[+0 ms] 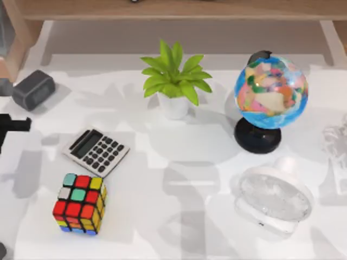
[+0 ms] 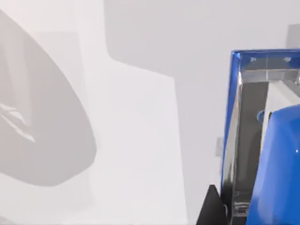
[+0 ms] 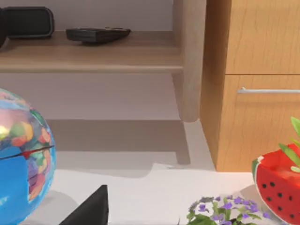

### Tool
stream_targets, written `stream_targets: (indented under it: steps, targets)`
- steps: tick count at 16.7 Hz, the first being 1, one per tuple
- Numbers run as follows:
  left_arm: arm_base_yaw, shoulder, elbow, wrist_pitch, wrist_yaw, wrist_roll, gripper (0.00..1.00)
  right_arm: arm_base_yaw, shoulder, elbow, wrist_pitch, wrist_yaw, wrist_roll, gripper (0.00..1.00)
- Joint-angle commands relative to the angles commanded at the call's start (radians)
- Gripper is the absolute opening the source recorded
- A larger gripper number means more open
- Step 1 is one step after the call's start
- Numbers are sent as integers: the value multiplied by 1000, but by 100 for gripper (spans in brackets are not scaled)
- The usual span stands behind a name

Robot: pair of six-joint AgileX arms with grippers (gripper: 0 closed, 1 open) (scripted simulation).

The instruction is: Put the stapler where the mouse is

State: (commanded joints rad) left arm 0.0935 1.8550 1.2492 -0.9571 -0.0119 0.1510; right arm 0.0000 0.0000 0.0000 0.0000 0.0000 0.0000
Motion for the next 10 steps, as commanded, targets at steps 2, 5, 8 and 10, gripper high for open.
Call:
stream_targets:
  steps: [2, 5, 8, 10]
  targets:
    - [0, -2, 1, 3, 0, 0, 0, 0, 0, 0, 0, 0, 0, 100]
    - [0, -8, 3, 15, 0, 0, 0, 0, 0, 0, 0, 0, 0, 100]
    - [1, -15, 6, 32, 0, 0, 0, 0, 0, 0, 0, 0, 0, 100]
    - [2, -18, 7, 46, 0, 0, 0, 0, 0, 0, 0, 0, 0, 100]
